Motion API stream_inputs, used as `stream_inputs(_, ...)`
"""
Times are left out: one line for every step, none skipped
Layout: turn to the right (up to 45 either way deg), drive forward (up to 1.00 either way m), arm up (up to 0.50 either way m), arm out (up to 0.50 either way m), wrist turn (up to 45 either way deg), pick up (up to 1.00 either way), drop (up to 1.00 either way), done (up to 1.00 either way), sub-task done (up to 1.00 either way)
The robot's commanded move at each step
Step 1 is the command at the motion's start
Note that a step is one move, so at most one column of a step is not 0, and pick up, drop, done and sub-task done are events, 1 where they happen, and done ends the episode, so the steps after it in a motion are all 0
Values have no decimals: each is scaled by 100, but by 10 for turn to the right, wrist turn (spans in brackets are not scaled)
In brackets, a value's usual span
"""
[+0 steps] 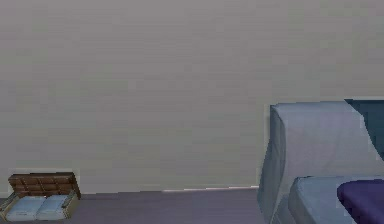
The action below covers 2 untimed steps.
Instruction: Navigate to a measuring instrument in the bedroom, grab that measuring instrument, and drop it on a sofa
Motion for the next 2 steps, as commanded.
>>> stream_inputs(0,0,0,-8,0,0,0,0,0)
stream_inputs(0,0,0,0,0,0,0,100,0)
